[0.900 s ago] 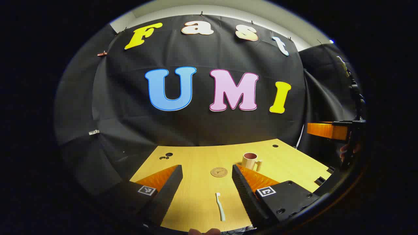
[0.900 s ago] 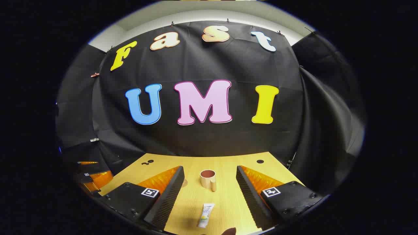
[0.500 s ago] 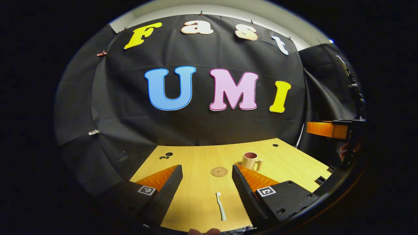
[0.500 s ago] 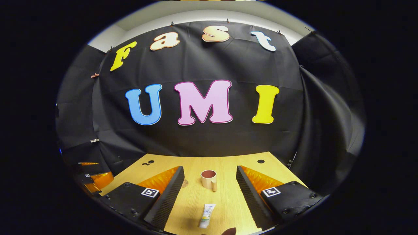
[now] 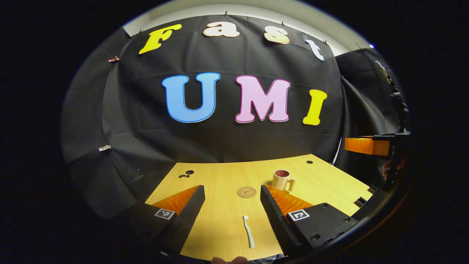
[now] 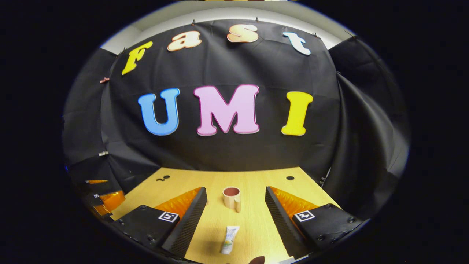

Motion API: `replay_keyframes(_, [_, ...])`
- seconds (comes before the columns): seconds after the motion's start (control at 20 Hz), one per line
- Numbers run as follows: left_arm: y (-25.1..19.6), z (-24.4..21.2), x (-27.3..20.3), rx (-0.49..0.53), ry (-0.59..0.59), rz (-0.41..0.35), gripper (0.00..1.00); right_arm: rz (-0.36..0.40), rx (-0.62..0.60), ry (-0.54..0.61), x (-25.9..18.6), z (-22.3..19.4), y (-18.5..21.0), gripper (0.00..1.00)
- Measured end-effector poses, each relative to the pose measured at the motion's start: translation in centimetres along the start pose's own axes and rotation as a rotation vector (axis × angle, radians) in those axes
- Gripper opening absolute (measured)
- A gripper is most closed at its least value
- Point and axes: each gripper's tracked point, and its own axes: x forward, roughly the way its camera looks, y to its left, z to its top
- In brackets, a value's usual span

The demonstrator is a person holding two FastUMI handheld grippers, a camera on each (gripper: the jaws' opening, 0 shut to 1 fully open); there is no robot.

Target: Put the toothbrush and toothpaste on the desktop into the cup, then pick up the cup and place it on the coaster on the desktop.

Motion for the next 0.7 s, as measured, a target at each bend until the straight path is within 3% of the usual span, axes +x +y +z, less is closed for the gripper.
replay_keyframes(0.2, [0.1,-1.1,-0.1,0.003,0.02,-0.005,0.96,0.023,0.03,0.279,2.2,-5.1,1.0,0.98])
replay_keyframes(0.4, [0.0,-2.0,-0.5,0.003,0.04,-0.011,0.96,0.049,-0.018,0.618,4.8,-13.6,1.1,0.99])
replay_keyframes(0.7, [0.9,-2.8,-1.0,-0.003,0.062,0.009,0.96,0.05,0.007,0.923,8.7,-23.2,2.4,0.98])
